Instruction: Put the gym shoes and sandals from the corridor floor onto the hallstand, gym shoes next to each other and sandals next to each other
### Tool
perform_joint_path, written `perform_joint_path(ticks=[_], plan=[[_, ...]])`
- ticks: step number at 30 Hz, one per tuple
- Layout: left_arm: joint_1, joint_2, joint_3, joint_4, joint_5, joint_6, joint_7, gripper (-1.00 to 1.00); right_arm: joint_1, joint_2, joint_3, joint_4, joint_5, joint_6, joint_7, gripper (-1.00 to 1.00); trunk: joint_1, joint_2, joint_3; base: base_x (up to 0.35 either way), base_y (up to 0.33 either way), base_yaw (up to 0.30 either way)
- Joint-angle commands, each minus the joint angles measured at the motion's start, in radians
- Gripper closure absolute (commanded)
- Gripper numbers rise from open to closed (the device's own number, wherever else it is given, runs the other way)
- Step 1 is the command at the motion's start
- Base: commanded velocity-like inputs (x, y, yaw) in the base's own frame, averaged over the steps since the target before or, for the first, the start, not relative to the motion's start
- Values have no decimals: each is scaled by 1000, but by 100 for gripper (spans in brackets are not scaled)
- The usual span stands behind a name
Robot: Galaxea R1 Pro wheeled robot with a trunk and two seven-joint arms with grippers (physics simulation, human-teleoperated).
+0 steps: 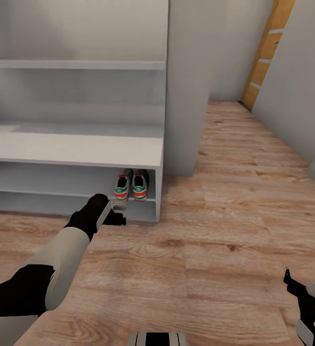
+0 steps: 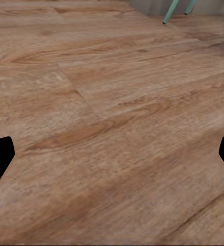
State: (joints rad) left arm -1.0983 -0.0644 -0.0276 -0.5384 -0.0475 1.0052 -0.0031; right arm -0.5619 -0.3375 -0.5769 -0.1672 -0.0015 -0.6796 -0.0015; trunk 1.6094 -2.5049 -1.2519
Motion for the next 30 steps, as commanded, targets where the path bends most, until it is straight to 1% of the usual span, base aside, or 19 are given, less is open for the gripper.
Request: perform_joint_path(ticks=[1,12,18,24,27,28,29,30], plan=[[0,0,0,0,0,0,0,-100,0,0,0,0,0,0,0,-100,0,0,0,-335,0,0],[1,0,0,0,0,0,0,-100,0,0,0,0,1,0,1,-100,0,0,0,-331,0,0],[12,0,0,0,0,-2,-1,-100,0,1,0,0,4,0,3,-100,0,0,0,-99,0,0],[61,0,1,0,2,-3,-5,-100,0,1,1,1,7,0,4,-100,0,0,0,-13,0,0],[102,-1,2,1,6,-5,-6,-100,0,2,3,1,8,0,4,-100,0,0,0,-3,0,0],[131,-1,2,1,7,-8,-7,-100,0,3,4,2,10,1,6,-100,0,0,0,-2,0,0],[147,-1,2,1,8,-10,-7,-100,0,4,4,2,11,1,7,-100,0,0,0,-1,0,0],[181,-2,2,0,8,-21,-7,-100,0,6,6,4,13,1,9,-100,0,0,0,0,0,0]])
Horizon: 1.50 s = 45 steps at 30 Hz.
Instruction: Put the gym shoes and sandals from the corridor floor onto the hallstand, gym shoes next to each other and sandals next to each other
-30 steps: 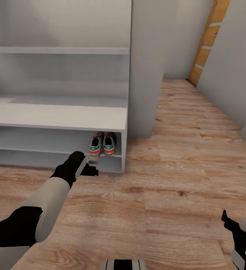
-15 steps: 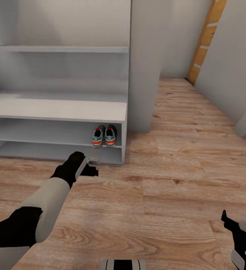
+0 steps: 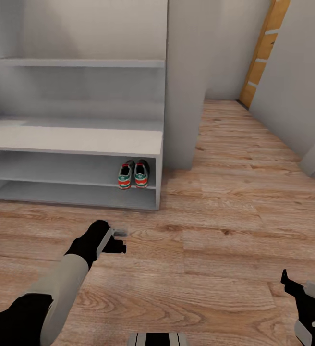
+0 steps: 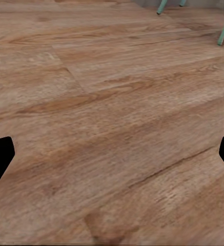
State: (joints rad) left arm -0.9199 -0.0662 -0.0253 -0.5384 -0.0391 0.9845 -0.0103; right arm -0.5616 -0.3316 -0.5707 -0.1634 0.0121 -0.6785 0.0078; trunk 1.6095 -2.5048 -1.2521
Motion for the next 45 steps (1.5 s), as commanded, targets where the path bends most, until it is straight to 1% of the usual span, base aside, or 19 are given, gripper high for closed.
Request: perform_joint_path(ticks=[1,3,6,8,10,11,12,14,15,17,18,22,25,26,29,32,38,41,45], plan=[[20,0,0,-1,0,-13,0,-100,0,2,1,2,2,0,1,-100,0,0,0,0,0,0],[57,-1,0,-2,0,-55,0,-100,0,8,4,9,7,0,3,-100,0,0,0,0,0,0],[131,-1,1,-2,0,-192,0,-100,0,18,13,30,32,0,5,-100,0,0,0,0,0,0],[188,-1,1,-3,1,-312,-1,-100,0,24,30,42,77,0,6,-100,0,0,0,0,0,0],[269,-1,0,-2,1,-491,-1,-100,0,44,74,49,173,4,7,-100,0,0,0,0,0,0],[291,-1,0,-2,1,-541,-2,-100,0,52,86,49,201,5,7,-100,0,0,0,0,0,0],[336,-1,-1,-1,-1,-644,-2,-100,0,73,109,51,255,7,7,-100,0,0,0,0,0,0],[382,0,-3,-1,-3,-749,-3,-100,0,102,128,51,306,8,6,-100,0,0,0,0,0,0],[427,0,-8,-1,-5,-849,-3,-100,0,137,141,51,352,9,7,-100,0,0,0,0,0,0],[468,0,-16,-1,-5,-942,-3,-100,0,171,151,51,396,10,7,-100,0,0,0,0,0,0],[504,1,-26,-1,-6,-1023,-3,-100,0,200,161,51,439,11,10,-100,0,0,0,0,0,0],[569,2,-38,-2,-7,-1162,-2,-100,-1,243,182,49,536,17,54,-100,0,0,0,0,0,0],[597,4,-42,-2,-7,-1221,-2,-100,-1,257,189,49,585,20,165,-100,0,0,0,0,0,0],[606,4,-43,-2,-7,-1239,-2,-100,-1,260,191,49,598,21,248,-100,0,0,0,0,0,0],[616,4,-44,-3,-8,-1258,0,-100,-1,263,191,48,610,22,402,-100,0,0,0,0,0,0],[620,4,-45,-2,-7,-1266,1,-100,-1,264,184,47,608,22,477,-100,0,0,0,0,0,0],[622,3,-45,-1,-7,-1270,3,-100,-1,264,162,44,587,22,512,-100,0,0,0,0,0,0],[622,1,-45,0,-7,-1271,4,-100,-1,264,142,45,559,21,518,-100,0,0,0,0,0,0],[624,1,-45,-1,-7,-1271,5,-100,-1,263,99,45,491,21,521,-100,0,0,0,0,0,0]])
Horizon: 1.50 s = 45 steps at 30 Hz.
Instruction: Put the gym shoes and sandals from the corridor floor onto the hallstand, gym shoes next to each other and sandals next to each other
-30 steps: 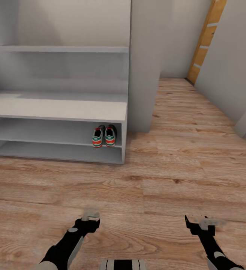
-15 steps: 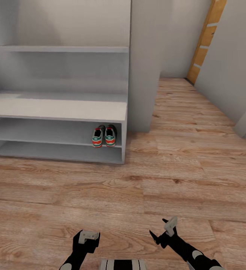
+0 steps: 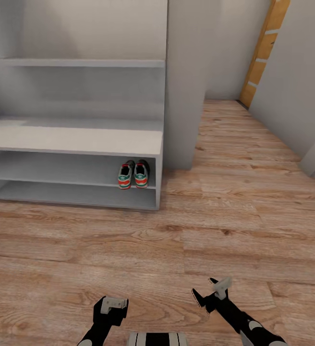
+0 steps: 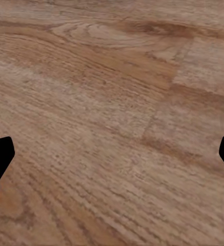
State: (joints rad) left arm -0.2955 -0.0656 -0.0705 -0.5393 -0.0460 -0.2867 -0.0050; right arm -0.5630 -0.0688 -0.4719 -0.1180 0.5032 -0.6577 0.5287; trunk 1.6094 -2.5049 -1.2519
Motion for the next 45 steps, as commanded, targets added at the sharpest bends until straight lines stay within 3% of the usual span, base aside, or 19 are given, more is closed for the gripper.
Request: perform_joint_path(ticks=[1,10,24,45], plan=[[0,0,0,0,0,0,0,-100,0,0,-5,0,-12,0,0,-100,0,0,0,0,0,0],[1,0,0,-1,0,0,2,-100,0,-5,-25,3,-96,0,2,-100,-3,2,27,0,0,0],[1,1,0,-1,0,0,0,-100,0,-4,-27,4,-106,-3,2,-100,-10,5,88,0,0,0],[1,1,1,-1,3,0,2,-100,0,-3,-27,4,-106,-3,2,-100,-90,152,171,0,0,0]])
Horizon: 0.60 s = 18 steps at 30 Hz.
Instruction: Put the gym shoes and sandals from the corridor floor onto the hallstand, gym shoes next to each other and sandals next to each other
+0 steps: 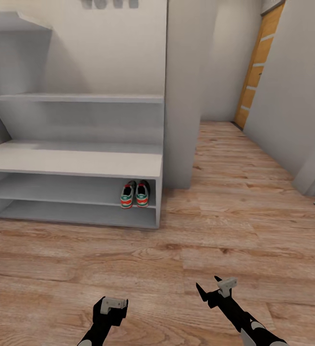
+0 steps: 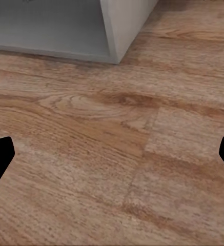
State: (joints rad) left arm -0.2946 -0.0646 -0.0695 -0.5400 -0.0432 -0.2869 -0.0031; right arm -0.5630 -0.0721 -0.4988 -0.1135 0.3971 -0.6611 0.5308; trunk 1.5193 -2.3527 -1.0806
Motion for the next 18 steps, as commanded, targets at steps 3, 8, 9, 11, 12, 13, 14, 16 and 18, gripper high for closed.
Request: perform_joint_path(ticks=[3,8,9,11,12,13,14,16,18], plan=[[0,0,0,0,0,0,0,-100,0,0,0,0,0,0,0,-100,-12,21,10,0,0,0],[0,0,0,0,0,0,0,-100,0,0,0,0,0,0,0,-100,-31,56,25,0,0,0],[0,0,0,1,1,0,0,-100,0,0,0,0,0,0,0,-100,-35,63,28,0,0,0],[0,0,0,1,1,0,0,-100,0,0,0,0,0,0,0,-100,-42,77,35,0,0,0],[0,0,0,1,1,0,0,-100,0,0,0,0,0,0,0,-100,-46,84,38,0,0,0],[0,0,0,1,1,0,0,-100,0,0,0,0,0,0,0,-100,-50,91,41,0,0,0],[0,0,0,1,2,0,0,-100,0,0,0,0,0,0,0,-100,-54,98,44,0,0,0],[0,0,0,1,2,0,0,-100,0,0,0,0,0,0,0,-100,-61,112,50,0,0,0],[0,0,0,1,2,0,0,-100,0,0,0,0,0,0,0,-100,-69,126,57,0,0,0]])
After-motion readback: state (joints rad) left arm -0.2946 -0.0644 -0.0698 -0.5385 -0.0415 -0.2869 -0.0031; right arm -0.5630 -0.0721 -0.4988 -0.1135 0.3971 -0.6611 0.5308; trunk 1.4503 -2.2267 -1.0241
